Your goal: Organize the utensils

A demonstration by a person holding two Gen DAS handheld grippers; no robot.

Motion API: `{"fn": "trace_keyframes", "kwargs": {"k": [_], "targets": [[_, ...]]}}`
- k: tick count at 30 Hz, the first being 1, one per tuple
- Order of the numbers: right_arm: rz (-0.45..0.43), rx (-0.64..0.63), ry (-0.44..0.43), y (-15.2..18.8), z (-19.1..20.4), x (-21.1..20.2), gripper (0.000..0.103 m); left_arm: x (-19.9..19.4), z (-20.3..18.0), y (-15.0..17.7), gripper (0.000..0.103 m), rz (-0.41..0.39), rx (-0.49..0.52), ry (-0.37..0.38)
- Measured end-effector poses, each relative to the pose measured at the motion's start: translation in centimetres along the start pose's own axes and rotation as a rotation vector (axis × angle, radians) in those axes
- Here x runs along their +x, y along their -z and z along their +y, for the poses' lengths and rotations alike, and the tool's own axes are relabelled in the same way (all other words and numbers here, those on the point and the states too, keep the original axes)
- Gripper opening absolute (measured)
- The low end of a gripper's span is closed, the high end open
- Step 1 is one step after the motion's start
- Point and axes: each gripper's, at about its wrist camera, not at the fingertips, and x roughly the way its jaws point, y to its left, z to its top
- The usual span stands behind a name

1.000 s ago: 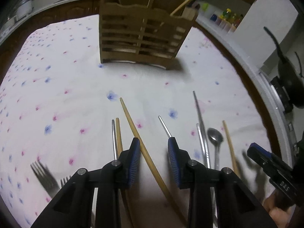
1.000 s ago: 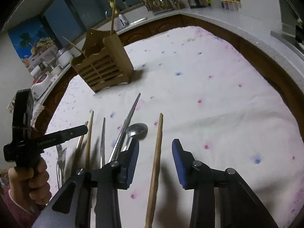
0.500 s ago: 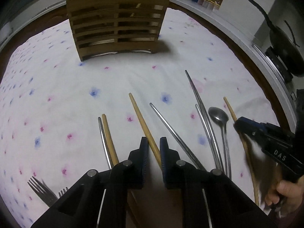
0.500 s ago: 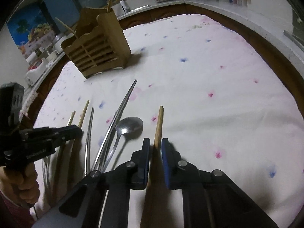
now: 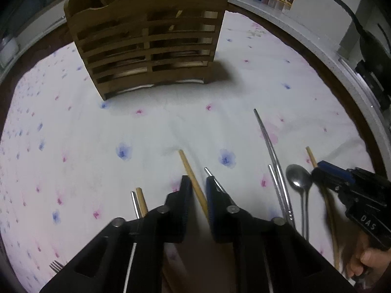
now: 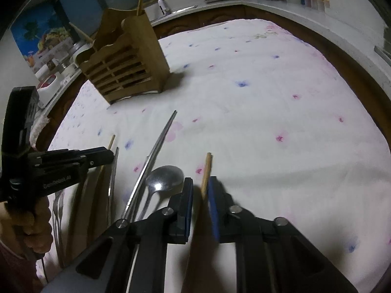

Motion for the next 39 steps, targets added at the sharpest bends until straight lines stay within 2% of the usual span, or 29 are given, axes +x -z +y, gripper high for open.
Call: {"fn": "trace_keyframes", "kwargs": {"k": [3,6,17,28,39], "targets": [[0.002,-0.014,0.02,-0.1,0.3,0.0,0.007,0.0,-0.1,0.2,0.007,-0.004,-0.001,0.007],[0.0,0.001,-0.003,-0.1,0.3,-0.6,0.006,-1.1,0.3,0.9,0.005,-0.024,-0.022,0.029],[-0.109,-0.016,-0.03,-0.5,1.9,-5.9,0.006,-9.0,2.0,2.8,0.004,-0.165,-0.076,0.121],[-0.262,-0.047,-0.07,-0.6,4.4,-13.0,0.006,-20.2,4.7,8.5,0.004,-0.357,-0.154,0.183],[-0.369,-0.083,-0.071,-1.8,6.3,-16.6,0.006,-24.6,5.9,12.1,0.004,-0.439,-0.179,0.2]]}}
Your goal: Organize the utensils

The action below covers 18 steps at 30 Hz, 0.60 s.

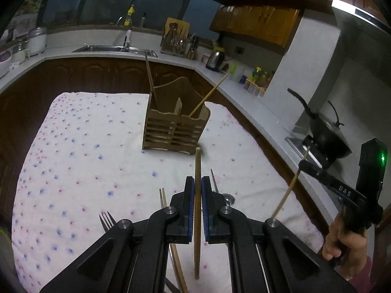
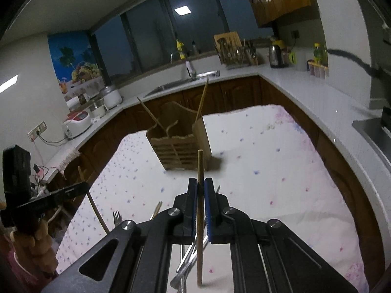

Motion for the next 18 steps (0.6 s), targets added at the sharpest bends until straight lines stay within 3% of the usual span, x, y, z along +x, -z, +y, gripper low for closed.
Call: {"fn": "trace_keyframes", "kwargs": {"k": [7,18], "targets": [[-0.062,-0.008,0.008,-1.7,0.3,-1.0,0.006,-1.1,0.6,-0.7,0.004,-0.058,-0.019,0.004],[-0.084,0.007,-0.002,-2.3,-0.1,-0.8,0.006,-1.5,1.8,-1.3,0.004,-0.103,-0.046,-0.004]]}}
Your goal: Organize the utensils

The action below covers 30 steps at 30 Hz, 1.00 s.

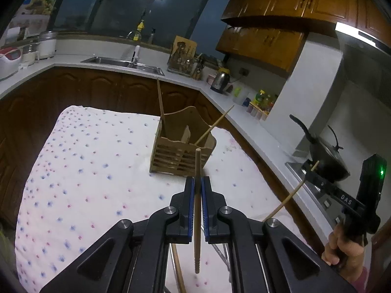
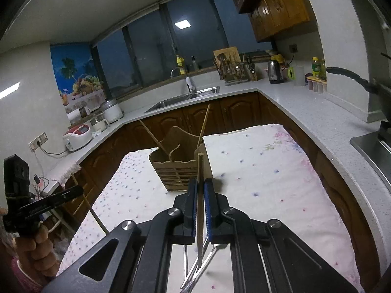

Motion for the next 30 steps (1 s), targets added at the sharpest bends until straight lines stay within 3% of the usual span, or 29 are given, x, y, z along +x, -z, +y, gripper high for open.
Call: {"fn": "trace_keyframes", "kwargs": {"k": [12,20,30], "targets": [[-0.048,0.003,-0.013,-2.4,0.3,1.1,0.006,1.1,1.6,-2.9,0.004,-0.068,-0.029,-0.018],[-0.099,-0.005,-0.032,-6.0,0.9,3.6,0.006,3.4,2.1,-5.8,0.004,-0.125,-0.011,-0.041],[-0.189,-0.007,-0.054,-11.7,1.7,7.8,0.006,8.0,3.6,-12.0,0.004,-0.214,-0.016,-0.064]]}}
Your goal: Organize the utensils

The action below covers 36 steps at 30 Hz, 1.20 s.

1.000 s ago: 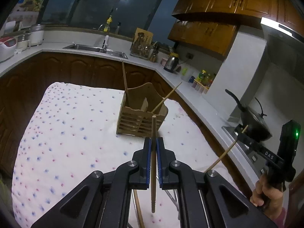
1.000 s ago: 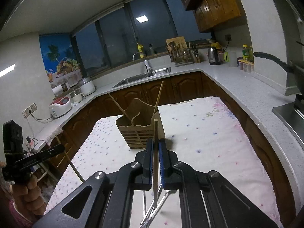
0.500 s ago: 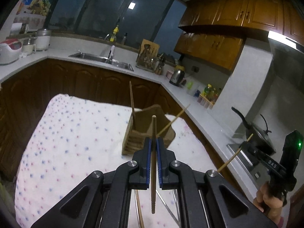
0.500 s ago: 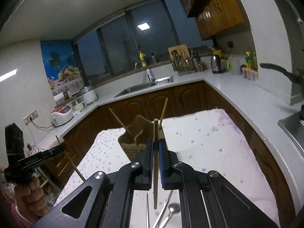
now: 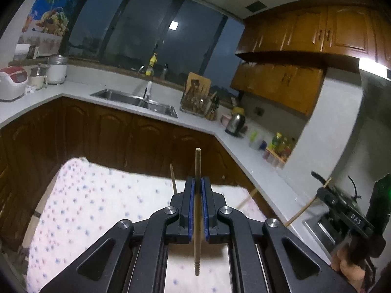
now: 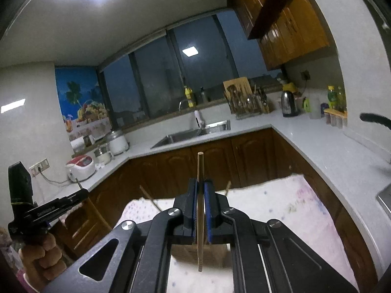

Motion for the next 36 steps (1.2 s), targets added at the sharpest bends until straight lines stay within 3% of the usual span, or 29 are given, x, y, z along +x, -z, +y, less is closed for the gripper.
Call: {"fn": "trace_keyframes", "kwargs": {"k": [9,22,30,36], "targets": [[-0.046,0.021,0.016,-2.1,-0.9,5.1,0.006,6.9,1.0,-1.5,0.004,-0.07,-0.029,-0.02],[0.02,0.1,0.043,3.6,-4.0,10.5,0.006,16.7,3.7,5.1,0.004,-0.043,-0.107,-0.066],[0.095,0.102,0.043,5.4,-3.7,12.3,0.006,19.6,3.2,6.2,0.004,0.015,-0.061,-0.079],[0.117,0.109,0.044,5.6,-3.8,12.6,0.006,19.8,3.0,4.9,0.005,0.033,-0.049,-0.076]]}}
